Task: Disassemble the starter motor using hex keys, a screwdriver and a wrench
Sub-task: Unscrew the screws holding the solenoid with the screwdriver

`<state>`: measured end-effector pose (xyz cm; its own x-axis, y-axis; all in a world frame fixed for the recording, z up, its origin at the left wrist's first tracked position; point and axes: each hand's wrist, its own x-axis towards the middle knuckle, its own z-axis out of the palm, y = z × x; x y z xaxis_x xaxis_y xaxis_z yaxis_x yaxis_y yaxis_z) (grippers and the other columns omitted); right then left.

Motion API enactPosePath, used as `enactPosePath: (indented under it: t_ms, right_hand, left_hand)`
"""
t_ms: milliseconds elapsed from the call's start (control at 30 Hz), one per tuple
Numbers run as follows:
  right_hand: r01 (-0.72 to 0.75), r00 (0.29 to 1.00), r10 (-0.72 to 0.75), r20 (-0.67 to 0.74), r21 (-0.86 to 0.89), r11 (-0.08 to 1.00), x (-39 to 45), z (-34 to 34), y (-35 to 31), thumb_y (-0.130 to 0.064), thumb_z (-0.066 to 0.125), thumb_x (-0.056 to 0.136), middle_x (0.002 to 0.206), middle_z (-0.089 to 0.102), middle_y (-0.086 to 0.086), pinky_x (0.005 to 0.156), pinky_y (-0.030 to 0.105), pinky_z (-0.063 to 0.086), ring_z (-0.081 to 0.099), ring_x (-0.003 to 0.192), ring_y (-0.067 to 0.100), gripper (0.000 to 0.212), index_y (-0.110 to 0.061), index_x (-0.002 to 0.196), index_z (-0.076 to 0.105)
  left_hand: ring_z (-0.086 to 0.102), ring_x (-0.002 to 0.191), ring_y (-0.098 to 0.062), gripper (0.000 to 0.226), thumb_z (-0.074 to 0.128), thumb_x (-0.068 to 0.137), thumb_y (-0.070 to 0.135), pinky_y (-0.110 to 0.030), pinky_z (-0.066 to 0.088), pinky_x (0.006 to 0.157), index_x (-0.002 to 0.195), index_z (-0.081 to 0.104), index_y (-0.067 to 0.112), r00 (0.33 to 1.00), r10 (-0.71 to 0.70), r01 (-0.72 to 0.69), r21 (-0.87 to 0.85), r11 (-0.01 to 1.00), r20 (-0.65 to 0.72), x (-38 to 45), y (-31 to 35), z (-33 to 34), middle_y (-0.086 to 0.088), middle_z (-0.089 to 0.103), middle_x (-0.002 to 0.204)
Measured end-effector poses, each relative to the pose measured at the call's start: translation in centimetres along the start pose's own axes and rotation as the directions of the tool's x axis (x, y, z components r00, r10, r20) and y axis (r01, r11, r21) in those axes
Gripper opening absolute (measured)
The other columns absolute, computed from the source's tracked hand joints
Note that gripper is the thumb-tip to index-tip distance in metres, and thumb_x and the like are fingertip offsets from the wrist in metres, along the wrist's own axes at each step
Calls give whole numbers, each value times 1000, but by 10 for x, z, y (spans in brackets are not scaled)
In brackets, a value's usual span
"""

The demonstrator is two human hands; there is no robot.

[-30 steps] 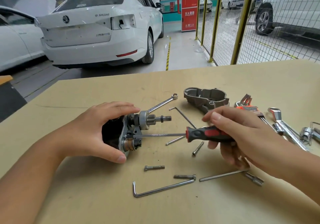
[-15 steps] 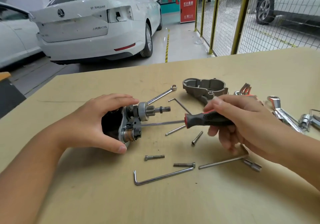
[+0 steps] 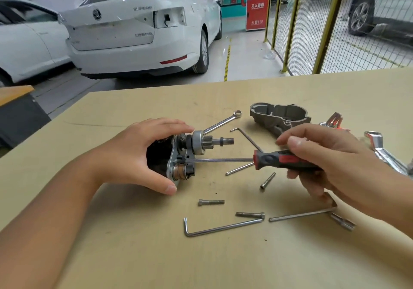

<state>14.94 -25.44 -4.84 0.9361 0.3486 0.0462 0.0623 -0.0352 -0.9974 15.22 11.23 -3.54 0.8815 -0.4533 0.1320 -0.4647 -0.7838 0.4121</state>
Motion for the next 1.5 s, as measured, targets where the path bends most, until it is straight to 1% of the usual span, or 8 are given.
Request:
enactPosePath:
  t_ms: [167, 333, 533, 733, 933, 1100, 1300, 1500]
  right_hand:
    - [21, 999, -25, 23, 187, 982, 1, -4, 3, -34, 102, 47, 80, 59, 14, 53, 33, 46, 48, 56, 22, 68, -11, 103, 72]
    - [-106, 994, 107, -3, 153, 983, 0, 2, 0, -52, 78, 67, 76, 67, 25, 39, 27, 43, 49, 42, 25, 51, -12, 98, 72]
    - [-32, 999, 24, 45, 180, 983, 0, -1, 4, -10, 84, 58, 78, 61, 14, 47, 33, 48, 48, 51, 23, 42, -15, 99, 74]
    - [-86, 996, 84, 25, 77, 993, 0, 1, -2, -46, 76, 71, 77, 67, 27, 39, 25, 40, 46, 38, 25, 43, -11, 95, 71]
    - [-20, 1000, 15, 27, 196, 980, 0, -2, 0, -33, 104, 41, 69, 57, 16, 48, 31, 45, 47, 52, 22, 69, -8, 97, 73]
    - [-120, 993, 118, 25, 152, 981, -1, 2, -5, -49, 73, 73, 75, 64, 31, 40, 26, 41, 46, 37, 26, 49, -6, 96, 69]
    - [-64, 998, 57, 36, 234, 970, 0, 0, 1, -10, 81, 60, 71, 57, 15, 44, 31, 40, 44, 51, 22, 38, -9, 97, 71]
    - [-158, 987, 156, 24, 178, 971, 0, 1, -3, -42, 76, 69, 80, 67, 30, 45, 20, 32, 35, 39, 19, 44, -14, 102, 69]
  left_hand:
    - [34, 148, 6, 109, 90, 48, 65, -30, 30, 119, 146, 43, 60, 1000, 2, -2, 7, 1000, 1, 0, 0, -1, 38, 41, 153]
    - [33, 149, 6, 110, 90, 47, 65, -32, 29, 121, 146, 42, 62, 1000, -7, 7, 6, 1000, 5, 0, 1, -1, 39, 40, 153]
    - [33, 147, 8, 108, 89, 48, 64, -27, 29, 118, 145, 42, 62, 1000, 6, -6, 11, 1000, 10, 1, 1, -1, 40, 39, 152]
    - [33, 147, 9, 107, 88, 48, 64, -23, 28, 116, 145, 43, 61, 1000, 13, -13, 14, 1000, 9, 0, 0, -1, 41, 39, 152]
    - [32, 147, 9, 108, 89, 50, 65, -21, 27, 115, 148, 42, 58, 1000, 24, -24, 25, 999, 8, 1, 0, -1, 41, 39, 152]
    - [32, 147, 10, 108, 89, 50, 66, -20, 26, 116, 148, 43, 58, 1000, 25, -25, 25, 999, 6, 1, 0, -1, 41, 38, 153]
    - [32, 147, 10, 107, 89, 50, 64, -18, 25, 116, 148, 46, 55, 1000, 20, -20, 20, 1000, 9, 0, 2, -1, 41, 39, 152]
    - [32, 147, 10, 107, 89, 50, 66, -23, 26, 118, 148, 47, 54, 1000, 12, -12, 33, 999, 12, 0, 2, -2, 41, 38, 152]
